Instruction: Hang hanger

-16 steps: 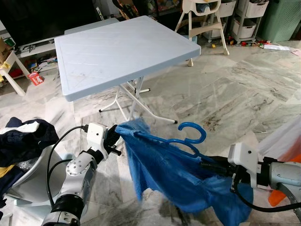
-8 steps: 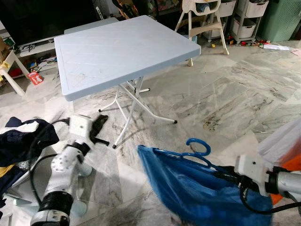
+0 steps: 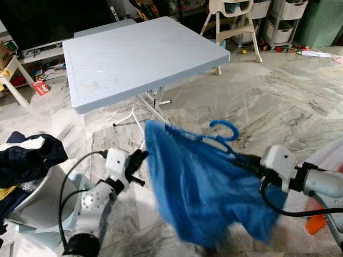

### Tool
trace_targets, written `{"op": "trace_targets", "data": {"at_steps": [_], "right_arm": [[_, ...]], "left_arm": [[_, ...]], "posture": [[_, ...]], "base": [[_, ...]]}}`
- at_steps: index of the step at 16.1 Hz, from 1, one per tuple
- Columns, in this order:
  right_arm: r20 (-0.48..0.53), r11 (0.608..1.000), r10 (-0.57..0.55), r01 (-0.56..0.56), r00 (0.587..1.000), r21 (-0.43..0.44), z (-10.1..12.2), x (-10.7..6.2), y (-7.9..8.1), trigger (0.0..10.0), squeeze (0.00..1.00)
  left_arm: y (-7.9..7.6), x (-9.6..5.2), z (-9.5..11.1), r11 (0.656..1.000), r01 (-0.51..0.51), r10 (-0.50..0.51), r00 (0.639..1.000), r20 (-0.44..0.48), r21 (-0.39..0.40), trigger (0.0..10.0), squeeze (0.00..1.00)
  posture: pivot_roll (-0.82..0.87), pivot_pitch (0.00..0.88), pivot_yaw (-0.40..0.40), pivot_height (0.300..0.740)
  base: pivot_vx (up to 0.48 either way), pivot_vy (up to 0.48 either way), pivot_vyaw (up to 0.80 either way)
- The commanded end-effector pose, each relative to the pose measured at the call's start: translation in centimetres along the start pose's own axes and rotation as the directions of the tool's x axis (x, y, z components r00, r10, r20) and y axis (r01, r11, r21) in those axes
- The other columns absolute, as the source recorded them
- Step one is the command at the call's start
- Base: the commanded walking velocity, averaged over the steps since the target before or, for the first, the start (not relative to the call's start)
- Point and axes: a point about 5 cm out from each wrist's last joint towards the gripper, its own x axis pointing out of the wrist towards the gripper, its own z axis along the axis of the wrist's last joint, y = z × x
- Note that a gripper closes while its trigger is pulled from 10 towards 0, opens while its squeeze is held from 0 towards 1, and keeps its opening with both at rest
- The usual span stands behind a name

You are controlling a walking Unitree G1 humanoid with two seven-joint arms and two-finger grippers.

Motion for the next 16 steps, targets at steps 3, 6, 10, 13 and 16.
{"op": "trace_targets", "data": {"at_steps": [3, 6, 10, 13, 16], "right_arm": [[0.069, 0.998, 0.062, -0.061, 0.996, -0.016, 2.1, 0.1, 0.4, 10.0, 0.00], [0.069, 0.993, 0.121, -0.122, 0.990, 0.005, 2.5, -0.4, 1.2, 10.0, 0.00], [0.052, 0.988, 0.149, -0.151, 0.987, 0.025, 2.6, -0.9, 1.5, 10.0, 0.00], [0.053, 0.988, 0.150, -0.152, 0.987, 0.031, 2.7, -0.7, 1.6, 10.0, 0.00], [0.060, 0.986, 0.159, -0.161, 0.985, 0.034, 2.9, -0.6, 1.7, 10.0, 0.00]], "left_arm": [[0.9, 0.5, 0.7, 0.997, -0.073, 0.072, 0.997, 0.028, 0.033, 10.0, 1.00], [1.7, 0.8, 1.5, 0.993, -0.102, 0.099, 0.994, 0.053, 0.052, 10.0, 1.00], [1.6, 1.6, 2.4, 0.991, -0.119, 0.112, 0.988, 0.105, 0.066, 10.0, 1.00], [1.3, 1.9, 2.9, 0.991, -0.112, 0.102, 0.986, 0.133, 0.071, 10.0, 1.00], [1.1, 2.1, 2.5, 0.992, -0.109, 0.101, 0.987, 0.123, 0.059, 10.0, 1.00]], "posture": [[-0.16, 0.032, 0.118, 0.740], [-0.17, 0.034, 0.120, 0.740], [-0.17, 0.030, 0.128, 0.740], [-0.17, 0.024, 0.130, 0.740], [-0.17, 0.022, 0.129, 0.740]], "base": [[0.000, 0.000, 0.00], [0.000, 0.000, 0.00], [0.000, 0.000, 0.00], [0.000, 0.000, 0.00], [0.000, 0.000, 0.00]]}}
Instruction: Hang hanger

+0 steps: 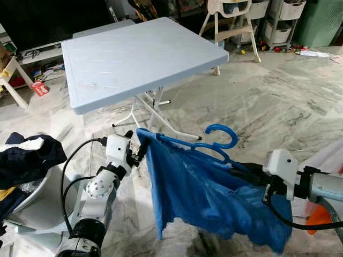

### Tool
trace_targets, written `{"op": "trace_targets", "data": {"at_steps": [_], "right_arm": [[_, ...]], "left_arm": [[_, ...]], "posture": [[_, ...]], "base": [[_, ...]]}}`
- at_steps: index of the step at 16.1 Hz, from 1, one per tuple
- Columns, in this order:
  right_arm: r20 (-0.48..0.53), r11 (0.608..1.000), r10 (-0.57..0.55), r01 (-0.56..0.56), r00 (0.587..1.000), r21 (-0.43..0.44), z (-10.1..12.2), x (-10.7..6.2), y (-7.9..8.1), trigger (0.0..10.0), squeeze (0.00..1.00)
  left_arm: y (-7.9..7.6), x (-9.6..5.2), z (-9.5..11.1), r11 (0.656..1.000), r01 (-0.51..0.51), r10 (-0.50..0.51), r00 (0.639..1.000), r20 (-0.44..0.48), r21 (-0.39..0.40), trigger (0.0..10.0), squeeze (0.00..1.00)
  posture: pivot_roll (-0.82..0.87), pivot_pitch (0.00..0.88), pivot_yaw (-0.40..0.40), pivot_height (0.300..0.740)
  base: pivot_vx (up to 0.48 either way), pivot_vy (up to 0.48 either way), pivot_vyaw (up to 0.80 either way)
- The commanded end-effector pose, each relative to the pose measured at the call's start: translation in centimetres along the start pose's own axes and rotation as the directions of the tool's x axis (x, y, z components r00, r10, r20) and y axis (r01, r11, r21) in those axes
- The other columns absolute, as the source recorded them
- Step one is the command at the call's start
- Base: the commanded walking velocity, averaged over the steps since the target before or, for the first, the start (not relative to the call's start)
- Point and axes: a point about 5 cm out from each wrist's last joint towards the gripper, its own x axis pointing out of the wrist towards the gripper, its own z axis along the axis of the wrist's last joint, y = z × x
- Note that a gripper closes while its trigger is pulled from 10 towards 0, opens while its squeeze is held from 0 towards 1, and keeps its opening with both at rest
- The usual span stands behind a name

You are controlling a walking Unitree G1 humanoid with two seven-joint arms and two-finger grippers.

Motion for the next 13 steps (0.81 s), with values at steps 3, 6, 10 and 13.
{"op": "trace_targets", "data": {"at_steps": [3, 6, 10, 13], "right_arm": [[0.060, 0.999, 0.041, -0.039, 0.997, -0.028, 1.6, 0.2, 0.3, 10.0, 0.00], [0.063, 0.997, 0.072, -0.071, 0.995, -0.009, 1.8, -0.1, 0.6, 10.0, 0.00], [0.056, 0.992, 0.117, -0.119, 0.992, 0.038, 1.3, 0.0, 1.9, 10.0, 0.00], [0.065, 0.986, 0.140, -0.145, 0.988, 0.077, 1.0, 0.3, 2.8, 10.0, 0.00]], "left_arm": [[0.0, 0.4, -0.3, 1.000, -0.024, 0.024, 1.000, -0.016, -0.009, 10.0, 1.00], [-0.2, 0.8, -0.5, 0.999, -0.030, 0.029, 0.999, -0.037, -0.028, 10.0, 1.00], [-1.0, 1.5, -0.4, 0.995, 0.018, -0.022, 0.999, -0.040, -0.094, 0.0, 0.00], [-2.0, 1.2, -1.1, 0.988, 0.074, -0.082, 0.995, -0.055, -0.133, 0.0, 0.00]], "posture": [[-0.18, 0.026, 0.125, 0.740], [-0.19, 0.028, 0.125, 0.740], [-0.20, 0.035, 0.125, 0.740], [-0.19, 0.038, 0.128, 0.740]], "base": [[0.000, 0.000, 0.00], [0.000, 0.000, 0.00], [0.000, 0.000, 0.00], [0.000, 0.000, 0.00]]}}
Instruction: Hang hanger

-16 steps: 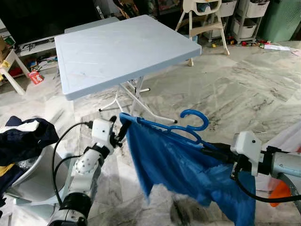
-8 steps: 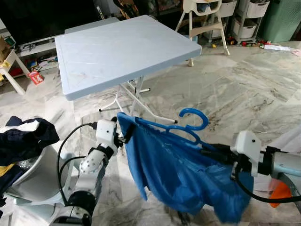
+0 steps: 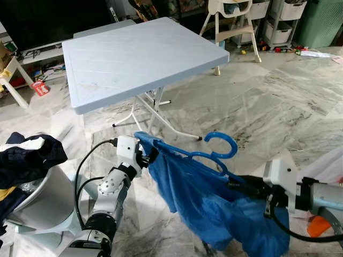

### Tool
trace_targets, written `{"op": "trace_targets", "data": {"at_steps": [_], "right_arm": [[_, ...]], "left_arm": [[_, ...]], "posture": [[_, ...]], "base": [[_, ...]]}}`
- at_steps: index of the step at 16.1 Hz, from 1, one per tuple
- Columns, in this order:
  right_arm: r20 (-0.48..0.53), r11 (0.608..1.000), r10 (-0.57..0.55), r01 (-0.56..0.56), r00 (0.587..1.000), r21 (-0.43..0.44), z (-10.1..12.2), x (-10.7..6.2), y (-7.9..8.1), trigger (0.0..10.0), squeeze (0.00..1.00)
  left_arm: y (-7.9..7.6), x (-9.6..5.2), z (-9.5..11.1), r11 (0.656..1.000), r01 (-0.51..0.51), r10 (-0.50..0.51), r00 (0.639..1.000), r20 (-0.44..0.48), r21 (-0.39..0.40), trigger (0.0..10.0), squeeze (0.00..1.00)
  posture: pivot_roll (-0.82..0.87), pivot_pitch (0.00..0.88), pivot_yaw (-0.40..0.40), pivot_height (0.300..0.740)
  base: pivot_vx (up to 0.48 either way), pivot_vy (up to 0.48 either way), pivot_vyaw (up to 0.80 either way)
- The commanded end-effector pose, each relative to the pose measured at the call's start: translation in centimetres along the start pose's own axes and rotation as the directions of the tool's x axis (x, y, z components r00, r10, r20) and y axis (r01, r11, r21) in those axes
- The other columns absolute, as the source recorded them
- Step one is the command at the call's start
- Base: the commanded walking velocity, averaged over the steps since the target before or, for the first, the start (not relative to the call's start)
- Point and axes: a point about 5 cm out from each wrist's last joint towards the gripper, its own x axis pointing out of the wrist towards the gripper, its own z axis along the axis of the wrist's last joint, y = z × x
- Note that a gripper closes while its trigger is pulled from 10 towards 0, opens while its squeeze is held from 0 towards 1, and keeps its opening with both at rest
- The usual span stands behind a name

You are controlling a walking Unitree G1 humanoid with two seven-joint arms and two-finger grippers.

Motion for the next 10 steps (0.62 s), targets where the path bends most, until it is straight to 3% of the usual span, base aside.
{"op": "trace_targets", "data": {"at_steps": [1, 10], "right_arm": [[0.042, 0.999, 0.043, -0.042, 0.998, -0.029, 1.0, 0.6, 0.5, 10.0, 0.00], [0.031, 0.999, 0.014, -0.013, 0.999, -0.041, 1.0, 0.4, -0.2, 10.0, 0.00]], "left_arm": [[0.0, -0.3, -0.4, 1.000, 0.017, -0.018, 1.000, -0.017, -0.019, 0.0, 0.00], [1.3, -0.8, 0.2, 0.999, -0.029, 0.030, 0.999, 0.033, -0.043, 0.0, 0.00]], "posture": [[-0.19, 0.039, 0.130, 0.740], [-0.19, 0.036, 0.128, 0.740]], "base": [[0.000, 0.000, 0.00], [0.000, 0.000, 0.00]]}}
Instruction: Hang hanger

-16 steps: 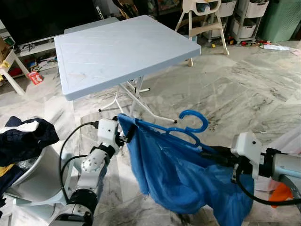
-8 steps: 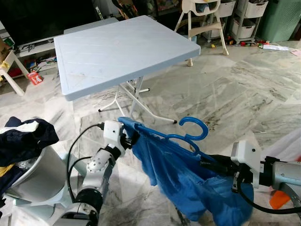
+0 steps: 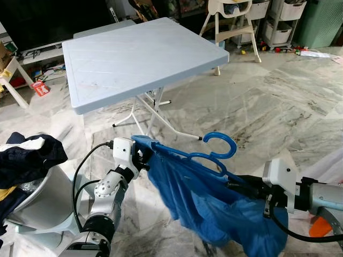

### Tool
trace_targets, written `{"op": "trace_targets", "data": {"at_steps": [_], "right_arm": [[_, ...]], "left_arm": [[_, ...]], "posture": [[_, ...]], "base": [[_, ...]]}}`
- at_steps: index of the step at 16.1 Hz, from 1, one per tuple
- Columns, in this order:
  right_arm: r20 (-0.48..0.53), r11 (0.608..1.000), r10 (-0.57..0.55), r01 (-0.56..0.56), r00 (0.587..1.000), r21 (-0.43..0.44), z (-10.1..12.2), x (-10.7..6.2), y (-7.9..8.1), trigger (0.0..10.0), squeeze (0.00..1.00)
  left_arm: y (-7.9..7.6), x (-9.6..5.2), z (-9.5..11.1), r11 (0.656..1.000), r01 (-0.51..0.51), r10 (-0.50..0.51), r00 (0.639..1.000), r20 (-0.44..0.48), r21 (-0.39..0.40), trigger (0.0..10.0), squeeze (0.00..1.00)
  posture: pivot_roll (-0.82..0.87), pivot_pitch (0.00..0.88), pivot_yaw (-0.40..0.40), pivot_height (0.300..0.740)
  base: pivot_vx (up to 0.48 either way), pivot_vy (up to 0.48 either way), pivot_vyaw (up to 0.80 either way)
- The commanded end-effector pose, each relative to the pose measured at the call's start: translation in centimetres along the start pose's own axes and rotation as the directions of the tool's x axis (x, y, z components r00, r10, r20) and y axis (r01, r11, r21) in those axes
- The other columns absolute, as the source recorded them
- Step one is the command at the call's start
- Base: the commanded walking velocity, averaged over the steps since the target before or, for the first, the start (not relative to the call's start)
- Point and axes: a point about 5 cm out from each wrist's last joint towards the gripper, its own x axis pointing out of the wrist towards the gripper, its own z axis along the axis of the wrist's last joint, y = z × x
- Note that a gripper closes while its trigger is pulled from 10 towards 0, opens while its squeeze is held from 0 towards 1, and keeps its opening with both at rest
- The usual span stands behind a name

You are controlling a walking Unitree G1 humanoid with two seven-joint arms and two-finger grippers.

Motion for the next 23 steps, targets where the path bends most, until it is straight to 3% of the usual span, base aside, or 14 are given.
{"op": "trace_targets", "data": {"at_steps": [1, 13, 17, 21, 23], "right_arm": [[0.025, 0.999, 0.016, -0.015, 1.000, -0.037, 0.8, 0.3, -0.1, 10.0, 0.00], [0.013, 0.999, -0.004, 0.004, 1.000, -0.045, 0.3, 0.4, -0.1, 10.0, 0.00], [-0.046, 0.997, -0.037, 0.034, 0.998, -0.070, -1.6, 0.8, 0.0, 10.0, 0.00], [-0.132, 0.978, -0.178, 0.161, 0.975, -0.129, -4.4, 0.4, -1.3, 10.0, 0.00], [-0.142, 0.975, -0.198, 0.180, 0.970, -0.128, -5.1, 0.1, -1.5, 10.0, 0.00]], "left_arm": [[0.7, -0.1, 0.5, 1.000, -0.023, 0.022, 1.000, 0.022, 0.010, 0.0, 0.00], [2.6, -1.0, 1.5, 0.995, -0.086, 0.083, 0.995, 0.057, 0.051, 0.0, 0.00], [3.4, -2.0, 2.4, 0.993, -0.097, 0.089, 0.991, 0.101, 0.074, 0.0, 0.00], [3.5, -2.6, 3.2, 0.992, -0.092, 0.080, 0.988, 0.132, 0.081, 0.0, 0.00], [3.4, -2.6, 3.3, 0.993, -0.087, 0.077, 0.989, 0.130, 0.080, 0.0, 0.00]], "posture": [[-0.19, 0.036, 0.128, 0.740], [-0.18, 0.034, 0.134, 0.740], [-0.16, 0.034, 0.131, 0.740], [-0.15, 0.027, 0.127, 0.740], [-0.15, 0.025, 0.127, 0.740]], "base": [[0.000, 0.000, 0.00], [0.000, 0.000, 0.00], [0.000, 0.000, 0.00], [0.000, 0.000, 0.00], [0.000, 0.000, 0.00]]}}
